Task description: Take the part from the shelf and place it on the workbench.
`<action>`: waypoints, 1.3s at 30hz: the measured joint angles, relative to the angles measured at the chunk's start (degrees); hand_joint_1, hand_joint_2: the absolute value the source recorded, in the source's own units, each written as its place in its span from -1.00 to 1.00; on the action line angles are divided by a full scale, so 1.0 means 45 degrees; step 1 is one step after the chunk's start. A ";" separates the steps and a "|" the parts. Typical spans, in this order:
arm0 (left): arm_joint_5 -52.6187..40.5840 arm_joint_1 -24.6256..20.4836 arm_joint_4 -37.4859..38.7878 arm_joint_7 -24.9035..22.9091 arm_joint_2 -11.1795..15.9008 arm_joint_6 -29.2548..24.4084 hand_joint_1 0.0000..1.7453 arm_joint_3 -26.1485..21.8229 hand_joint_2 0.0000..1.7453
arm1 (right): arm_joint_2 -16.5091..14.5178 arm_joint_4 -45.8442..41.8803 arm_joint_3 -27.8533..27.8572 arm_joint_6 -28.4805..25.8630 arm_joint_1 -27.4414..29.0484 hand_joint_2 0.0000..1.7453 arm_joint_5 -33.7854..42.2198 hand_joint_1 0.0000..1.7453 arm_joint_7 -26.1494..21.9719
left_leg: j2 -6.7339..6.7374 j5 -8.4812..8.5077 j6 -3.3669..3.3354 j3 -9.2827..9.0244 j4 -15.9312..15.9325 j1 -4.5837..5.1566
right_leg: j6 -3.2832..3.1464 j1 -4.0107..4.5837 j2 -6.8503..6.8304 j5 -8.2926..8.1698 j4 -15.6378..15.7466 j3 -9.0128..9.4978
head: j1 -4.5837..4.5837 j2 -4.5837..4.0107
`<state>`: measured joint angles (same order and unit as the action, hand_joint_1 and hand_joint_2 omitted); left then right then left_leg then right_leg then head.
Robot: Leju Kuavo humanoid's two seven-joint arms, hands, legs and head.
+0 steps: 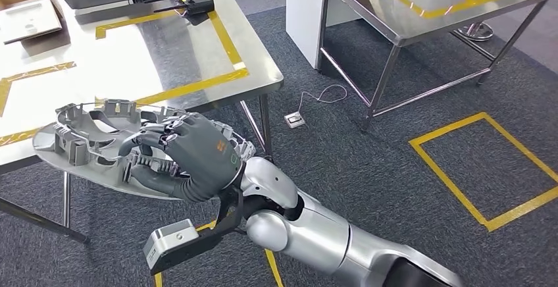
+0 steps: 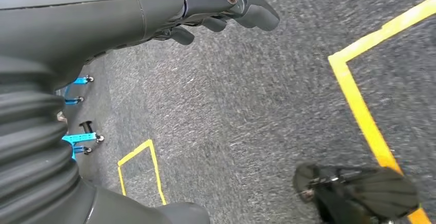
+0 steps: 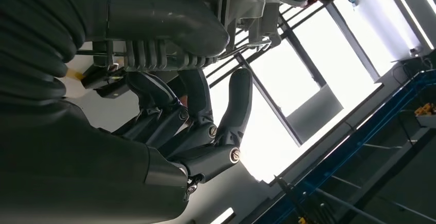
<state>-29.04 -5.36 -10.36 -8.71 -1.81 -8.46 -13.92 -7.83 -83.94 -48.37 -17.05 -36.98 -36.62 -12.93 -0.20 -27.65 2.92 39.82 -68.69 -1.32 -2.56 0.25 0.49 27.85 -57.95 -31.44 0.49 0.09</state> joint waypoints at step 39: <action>0.0030 0.0045 0.0034 0.0039 0.0047 -0.0112 -1.00 -0.0194 1.00 | -0.0864 0.2109 0.0045 0.0393 -0.1602 1.00 0.0713 1.00 -0.0178 | -0.0012 0.0414 -0.0535 -0.1017 0.2092 -0.0080 | 0.0577 0.0023 0.0036 0.0662 -0.0970 -0.0410 | -0.0118 0.0000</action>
<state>-28.90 -5.16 -10.21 -8.54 -1.60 -8.96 -14.80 -11.72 -74.44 -48.17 -15.28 -44.19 -33.41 -13.73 -0.25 -25.79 0.51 35.24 -59.28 -1.68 0.04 0.35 0.66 30.83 -62.31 -33.28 -0.04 0.09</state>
